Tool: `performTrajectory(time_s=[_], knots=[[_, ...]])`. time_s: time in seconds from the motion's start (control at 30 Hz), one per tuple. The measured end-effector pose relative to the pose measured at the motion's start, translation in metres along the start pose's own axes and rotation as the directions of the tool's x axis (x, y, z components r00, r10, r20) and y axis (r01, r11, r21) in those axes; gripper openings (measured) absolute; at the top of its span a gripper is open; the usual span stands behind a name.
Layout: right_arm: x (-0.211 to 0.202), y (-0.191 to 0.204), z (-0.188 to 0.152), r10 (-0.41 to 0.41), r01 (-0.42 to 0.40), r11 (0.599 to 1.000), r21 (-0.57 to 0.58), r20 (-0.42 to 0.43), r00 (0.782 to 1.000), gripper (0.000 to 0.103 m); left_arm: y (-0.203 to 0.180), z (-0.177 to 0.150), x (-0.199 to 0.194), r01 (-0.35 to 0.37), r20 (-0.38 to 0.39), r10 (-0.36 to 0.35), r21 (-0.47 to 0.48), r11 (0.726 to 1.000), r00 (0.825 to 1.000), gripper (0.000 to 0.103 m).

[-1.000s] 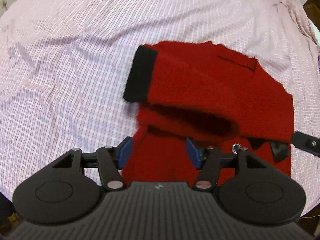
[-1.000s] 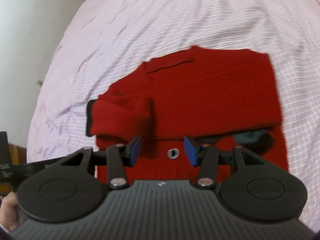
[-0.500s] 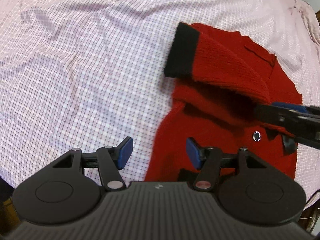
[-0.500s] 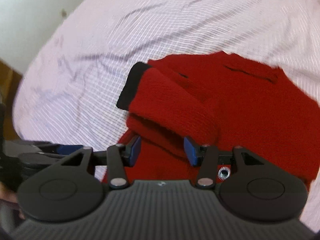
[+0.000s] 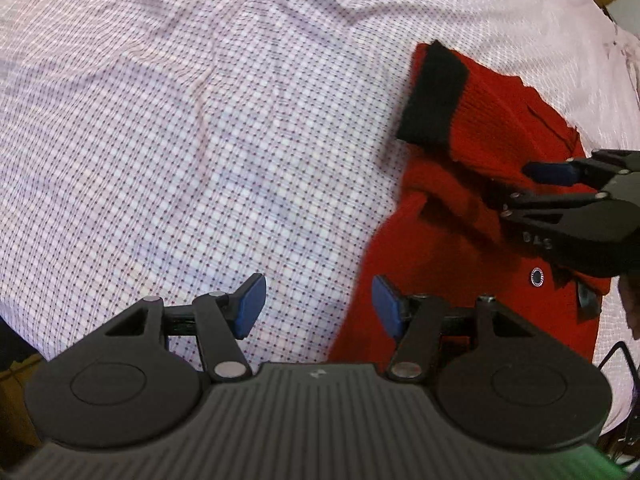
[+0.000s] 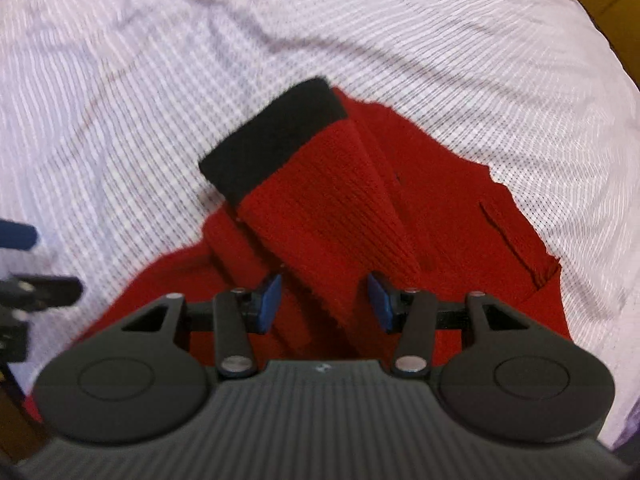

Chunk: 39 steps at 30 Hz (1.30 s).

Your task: Fold small clothes

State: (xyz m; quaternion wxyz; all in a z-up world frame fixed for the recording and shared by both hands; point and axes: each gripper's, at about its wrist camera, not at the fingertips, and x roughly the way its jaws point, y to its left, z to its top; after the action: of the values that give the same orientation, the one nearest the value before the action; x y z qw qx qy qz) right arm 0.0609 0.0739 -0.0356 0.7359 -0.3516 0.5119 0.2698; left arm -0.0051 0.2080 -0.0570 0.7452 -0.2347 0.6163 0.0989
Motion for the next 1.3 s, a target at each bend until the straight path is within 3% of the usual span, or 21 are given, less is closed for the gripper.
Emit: performTrajectory(time_s=[0.2, 0.23, 0.3, 0.43, 0.53, 0.83, 1.07, 1.3], knots=[[0.008, -0.007, 0.001, 0.004, -0.005, 0.998, 0.059, 0.009, 1.0, 0.047, 0.013, -0.003, -0.002, -0.009, 0.012, 0.009, -0.035, 0.999, 1.0, 0.065], [0.009, -0.01, 0.002, 0.015, -0.016, 0.996, 0.082, 0.017, 1.0, 0.036, 0.015, -0.004, -0.003, -0.013, 0.013, 0.013, -0.039, 0.999, 1.0, 0.065], [0.007, -0.016, 0.002, 0.028, -0.032, 0.991, 0.13, 0.031, 0.999, 0.024, 0.019, -0.006, -0.004, -0.018, 0.015, 0.018, -0.049, 0.999, 1.0, 0.065], [0.003, -0.03, -0.003, 0.073, -0.087, 0.97, 0.227, 0.069, 0.995, 0.017, 0.023, -0.008, -0.007, -0.029, 0.022, 0.03, -0.057, 0.998, 0.999, 0.065], [-0.007, -0.039, -0.01, 0.091, -0.122, 0.953, 0.278, 0.121, 0.989, 0.015, 0.022, -0.009, -0.009, -0.029, 0.028, 0.031, -0.057, 0.998, 0.999, 0.065], [-0.045, -0.07, -0.037, 0.043, -0.143, 0.923, 0.357, 0.273, 0.961, 0.013, -0.001, -0.011, -0.01, -0.025, 0.036, 0.025, -0.009, 1.0, 0.999, 0.065], [-0.064, -0.117, -0.074, -0.025, -0.141, 0.849, 0.509, 0.305, 0.952, 0.013, -0.023, -0.014, -0.008, -0.017, 0.033, 0.016, 0.039, 0.999, 0.999, 0.065], [-0.059, -0.154, -0.125, -0.089, -0.093, 0.753, 0.651, 0.241, 0.966, 0.013, -0.041, -0.013, -0.006, -0.014, 0.036, 0.012, 0.065, 0.998, 0.999, 0.065]])
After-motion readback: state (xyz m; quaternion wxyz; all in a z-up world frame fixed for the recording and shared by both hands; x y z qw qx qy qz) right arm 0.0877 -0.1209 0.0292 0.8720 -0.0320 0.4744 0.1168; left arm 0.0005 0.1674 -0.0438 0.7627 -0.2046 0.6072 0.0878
